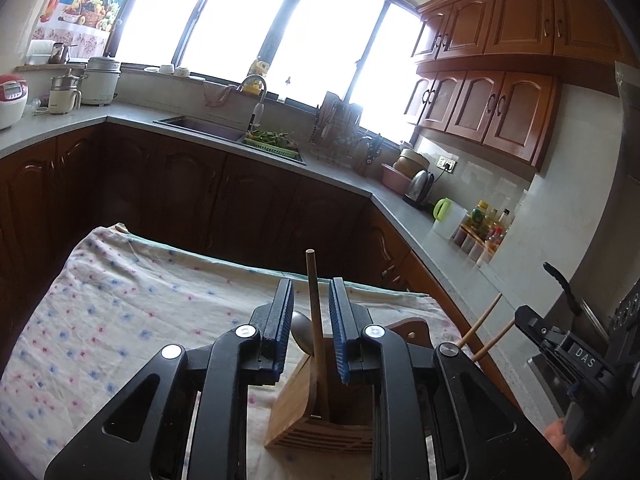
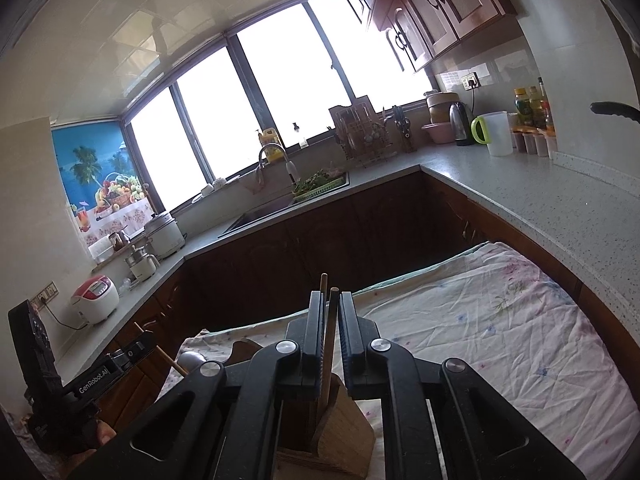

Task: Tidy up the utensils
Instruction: 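Open the left tool to drop the chopstick into the holder while the right tool releases its chopstick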

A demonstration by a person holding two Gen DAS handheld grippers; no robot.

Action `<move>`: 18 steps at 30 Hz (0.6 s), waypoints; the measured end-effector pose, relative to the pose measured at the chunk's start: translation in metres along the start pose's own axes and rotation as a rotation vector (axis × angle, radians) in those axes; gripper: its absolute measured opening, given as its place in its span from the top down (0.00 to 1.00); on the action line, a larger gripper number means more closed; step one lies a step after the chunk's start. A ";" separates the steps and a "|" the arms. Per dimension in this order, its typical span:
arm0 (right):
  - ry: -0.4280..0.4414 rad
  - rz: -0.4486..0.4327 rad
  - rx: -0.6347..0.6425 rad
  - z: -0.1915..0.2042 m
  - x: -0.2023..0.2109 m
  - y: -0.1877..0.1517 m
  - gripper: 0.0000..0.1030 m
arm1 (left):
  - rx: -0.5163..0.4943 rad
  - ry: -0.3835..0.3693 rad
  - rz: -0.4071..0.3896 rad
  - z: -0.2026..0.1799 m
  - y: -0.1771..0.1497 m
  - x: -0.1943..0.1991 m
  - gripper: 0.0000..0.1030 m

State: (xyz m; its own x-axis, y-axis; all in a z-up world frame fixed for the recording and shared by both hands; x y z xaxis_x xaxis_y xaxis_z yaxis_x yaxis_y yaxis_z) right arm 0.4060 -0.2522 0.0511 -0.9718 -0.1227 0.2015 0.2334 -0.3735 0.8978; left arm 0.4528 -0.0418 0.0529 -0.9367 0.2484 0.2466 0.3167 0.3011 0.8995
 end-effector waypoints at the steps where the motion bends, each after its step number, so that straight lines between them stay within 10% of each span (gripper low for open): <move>1: 0.002 -0.003 -0.006 0.000 0.000 0.000 0.81 | 0.001 0.006 0.001 0.001 0.000 0.001 0.60; 4: 0.017 -0.018 -0.026 -0.001 0.006 0.002 0.29 | 0.007 0.018 -0.015 0.004 0.002 0.009 0.35; 7: 0.041 -0.031 -0.043 0.000 0.016 0.003 0.14 | 0.015 0.024 -0.003 0.009 -0.001 0.017 0.22; 18: 0.060 -0.002 -0.058 -0.008 0.064 -0.019 0.03 | -0.002 0.062 0.066 0.029 -0.031 0.070 0.15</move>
State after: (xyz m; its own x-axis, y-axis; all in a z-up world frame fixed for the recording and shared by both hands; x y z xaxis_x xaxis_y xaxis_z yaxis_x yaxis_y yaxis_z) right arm 0.3393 -0.2606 0.0442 -0.9688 -0.1757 0.1746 0.2347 -0.4262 0.8737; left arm 0.3823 -0.0069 0.0321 -0.9215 0.2097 0.3270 0.3774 0.2840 0.8814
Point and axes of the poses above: each gripper's, at about its wrist camera, not at the fingertips, and x roughly against the way its jaws point, z to its left, y to its top, the point moved 10 cm from there along -x, roughly the way its jaws point, and after that the axes turned 9 degrees about -z, right-handed, at the moved point
